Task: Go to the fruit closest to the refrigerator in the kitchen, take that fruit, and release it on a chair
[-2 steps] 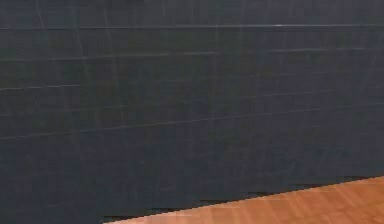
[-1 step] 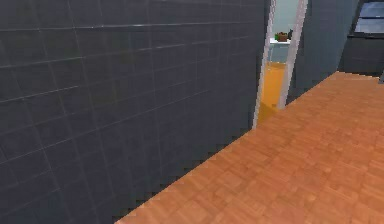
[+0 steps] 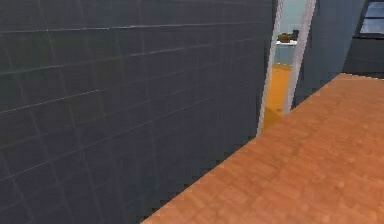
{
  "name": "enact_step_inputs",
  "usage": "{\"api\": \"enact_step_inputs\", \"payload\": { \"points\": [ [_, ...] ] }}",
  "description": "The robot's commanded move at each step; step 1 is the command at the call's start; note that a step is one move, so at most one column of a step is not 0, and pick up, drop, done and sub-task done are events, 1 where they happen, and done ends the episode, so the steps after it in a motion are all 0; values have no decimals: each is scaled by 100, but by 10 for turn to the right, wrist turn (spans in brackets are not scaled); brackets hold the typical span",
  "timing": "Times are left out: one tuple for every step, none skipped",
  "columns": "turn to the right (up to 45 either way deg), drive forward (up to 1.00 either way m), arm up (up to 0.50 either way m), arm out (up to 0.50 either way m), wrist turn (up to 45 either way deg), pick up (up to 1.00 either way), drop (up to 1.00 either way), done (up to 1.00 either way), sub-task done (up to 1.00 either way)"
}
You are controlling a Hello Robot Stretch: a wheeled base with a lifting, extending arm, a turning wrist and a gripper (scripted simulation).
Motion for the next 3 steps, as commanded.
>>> {"api": "enact_step_inputs", "payload": {
  "points": [
    [450,0,0,0,0,0,0,0,0],
    [450,0,0,0,0,0,0,0,0],
    [0,100,0,0,0,0,0,0,0]
  ]
}}
